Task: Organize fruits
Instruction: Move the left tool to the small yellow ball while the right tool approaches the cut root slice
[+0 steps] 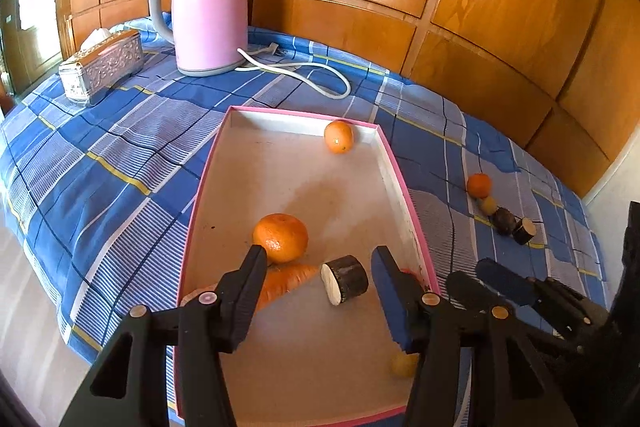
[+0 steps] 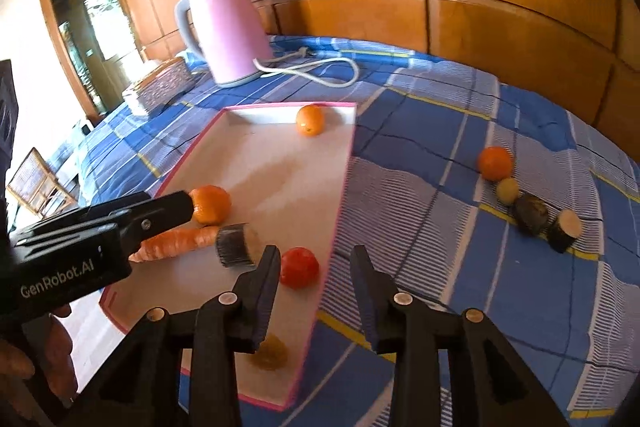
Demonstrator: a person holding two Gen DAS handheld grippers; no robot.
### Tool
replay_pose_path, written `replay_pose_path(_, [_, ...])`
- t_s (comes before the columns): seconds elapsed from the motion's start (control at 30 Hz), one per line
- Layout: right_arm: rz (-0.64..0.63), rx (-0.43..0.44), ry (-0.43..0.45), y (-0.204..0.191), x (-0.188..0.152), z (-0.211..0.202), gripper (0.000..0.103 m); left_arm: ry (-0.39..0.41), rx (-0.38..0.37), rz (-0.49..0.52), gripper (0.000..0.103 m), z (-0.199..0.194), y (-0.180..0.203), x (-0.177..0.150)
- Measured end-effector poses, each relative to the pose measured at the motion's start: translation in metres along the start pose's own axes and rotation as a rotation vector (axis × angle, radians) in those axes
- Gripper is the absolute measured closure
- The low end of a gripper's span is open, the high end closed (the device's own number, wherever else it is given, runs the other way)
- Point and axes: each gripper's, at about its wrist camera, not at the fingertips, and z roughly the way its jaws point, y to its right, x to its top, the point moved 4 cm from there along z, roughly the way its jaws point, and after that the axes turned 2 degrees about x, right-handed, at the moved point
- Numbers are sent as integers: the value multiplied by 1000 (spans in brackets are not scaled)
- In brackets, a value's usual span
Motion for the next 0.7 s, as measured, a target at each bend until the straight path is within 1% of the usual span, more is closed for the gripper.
replay_pose_path(0.4, [101, -66, 16, 41, -8, -12, 67, -21, -13, 45, 48, 3, 18, -8])
replay_pose_path(0.53, [144, -100, 25, 62, -12, -18, 67, -32, -31, 54, 48, 5, 24, -11])
replay_pose_path(0.63, [190, -132, 24, 83, -19, -23, 67, -50, -65, 66, 48, 7, 30, -14])
replay_pose_path(0.7, [225, -158, 23, 99, -24, -27, 67, -48, -78, 73, 48, 6, 34, -13])
